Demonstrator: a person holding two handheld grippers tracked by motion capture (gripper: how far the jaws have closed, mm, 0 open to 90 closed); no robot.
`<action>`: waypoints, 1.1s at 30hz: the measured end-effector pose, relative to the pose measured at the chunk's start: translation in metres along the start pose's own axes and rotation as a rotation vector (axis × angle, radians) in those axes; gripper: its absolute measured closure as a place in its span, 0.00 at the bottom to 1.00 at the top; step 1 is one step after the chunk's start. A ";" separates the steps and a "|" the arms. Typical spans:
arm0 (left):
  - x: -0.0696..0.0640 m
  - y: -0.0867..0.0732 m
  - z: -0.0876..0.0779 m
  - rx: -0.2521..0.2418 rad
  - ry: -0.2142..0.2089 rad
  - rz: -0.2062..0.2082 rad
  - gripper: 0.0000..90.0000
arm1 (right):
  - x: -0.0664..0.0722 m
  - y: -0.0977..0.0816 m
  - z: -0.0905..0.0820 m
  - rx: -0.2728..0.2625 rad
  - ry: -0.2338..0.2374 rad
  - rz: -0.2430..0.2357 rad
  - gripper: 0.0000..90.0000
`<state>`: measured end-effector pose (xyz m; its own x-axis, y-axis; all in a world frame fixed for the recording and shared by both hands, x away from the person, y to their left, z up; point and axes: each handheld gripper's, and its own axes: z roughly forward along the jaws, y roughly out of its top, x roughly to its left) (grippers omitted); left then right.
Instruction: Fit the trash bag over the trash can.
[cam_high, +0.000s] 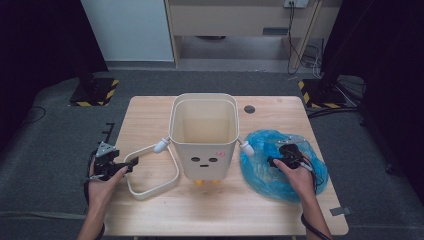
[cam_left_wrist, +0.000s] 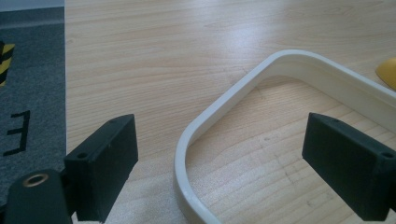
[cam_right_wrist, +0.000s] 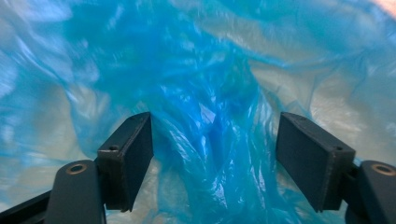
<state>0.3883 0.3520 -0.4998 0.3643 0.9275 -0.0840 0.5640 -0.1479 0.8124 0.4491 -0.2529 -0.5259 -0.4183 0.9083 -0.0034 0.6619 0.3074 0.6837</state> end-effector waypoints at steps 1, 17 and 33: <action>0.000 0.000 0.000 -0.002 0.000 -0.001 0.11 | 0.000 -0.002 0.001 -0.001 -0.001 -0.002 0.29; -0.002 -0.002 -0.001 -0.011 0.003 -0.001 0.11 | -0.009 -0.013 -0.006 -0.065 0.058 0.051 0.97; -0.001 -0.002 -0.002 -0.020 0.010 0.001 0.11 | -0.017 0.004 -0.036 -0.096 0.138 0.118 0.99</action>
<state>0.3854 0.3519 -0.4997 0.3578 0.9306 -0.0777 0.5490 -0.1423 0.8236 0.4366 -0.2772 -0.4973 -0.4268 0.8869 0.1767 0.6520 0.1663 0.7397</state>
